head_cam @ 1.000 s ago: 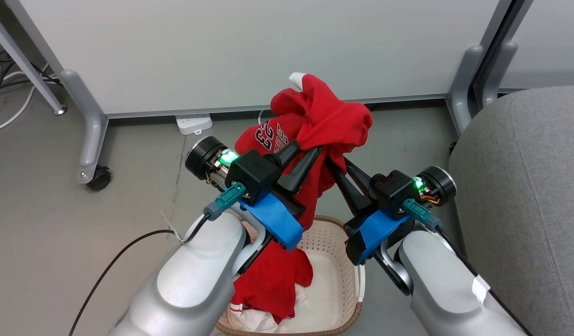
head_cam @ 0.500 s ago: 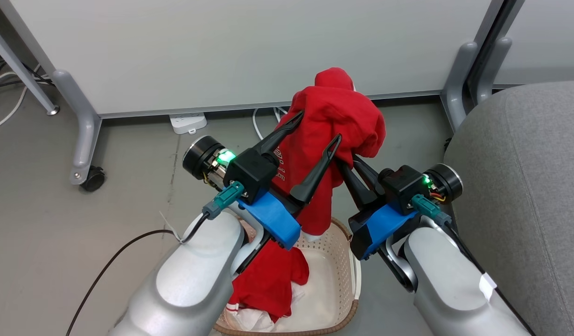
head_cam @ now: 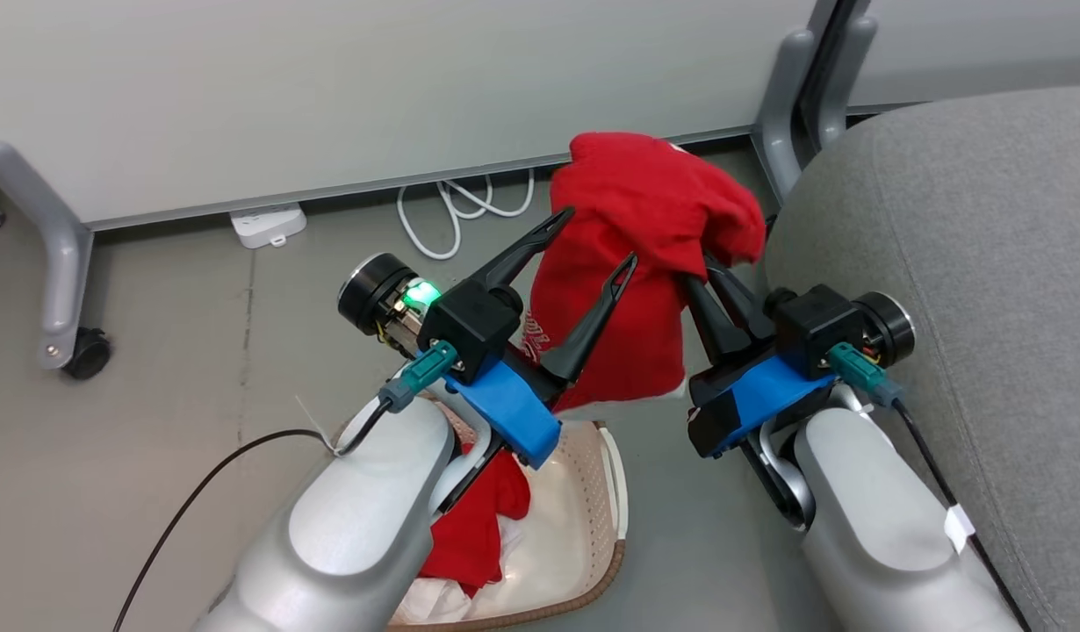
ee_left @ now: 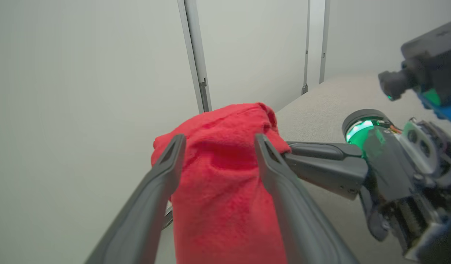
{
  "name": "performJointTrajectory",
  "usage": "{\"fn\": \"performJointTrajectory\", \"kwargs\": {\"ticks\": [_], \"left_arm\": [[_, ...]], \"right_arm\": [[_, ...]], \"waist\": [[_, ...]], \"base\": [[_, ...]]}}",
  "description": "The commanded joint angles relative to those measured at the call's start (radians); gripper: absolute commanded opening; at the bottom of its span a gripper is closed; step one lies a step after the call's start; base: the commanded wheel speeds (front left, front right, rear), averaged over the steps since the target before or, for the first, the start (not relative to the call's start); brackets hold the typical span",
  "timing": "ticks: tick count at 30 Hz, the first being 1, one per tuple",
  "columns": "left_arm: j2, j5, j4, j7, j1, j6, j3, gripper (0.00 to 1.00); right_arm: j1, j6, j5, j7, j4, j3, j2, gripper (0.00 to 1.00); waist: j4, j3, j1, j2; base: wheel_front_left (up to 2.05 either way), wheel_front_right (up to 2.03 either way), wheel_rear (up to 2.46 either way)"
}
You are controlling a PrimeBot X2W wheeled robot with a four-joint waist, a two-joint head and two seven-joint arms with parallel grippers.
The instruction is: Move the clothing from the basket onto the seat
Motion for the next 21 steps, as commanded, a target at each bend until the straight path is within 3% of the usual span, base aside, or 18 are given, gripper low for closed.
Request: {"fn": "performJointTrajectory", "kwargs": {"ticks": [1, 21], "left_arm": [[0.005, 0.005, 0.001, -0.003, -0.015, -0.004, -0.002, 1.0], [0.028, -0.002, 0.026, -0.003, -0.066, -0.003, -0.09, 1.0]], "right_arm": [[0.014, -0.001, 0.0, -0.001, -0.008, -0.008, 0.0, 0.0], [0.082, -0.001, -0.016, -0.001, -0.148, -0.245, 0.013, 0.0]], "waist": [[-0.025, 0.018, 0.0, 0.0], [-0.277, 0.117, 0.0, 0.0]], "base": [[0.0, 0.0, 0.0], [0.0, 0.0, 0.0]]}}
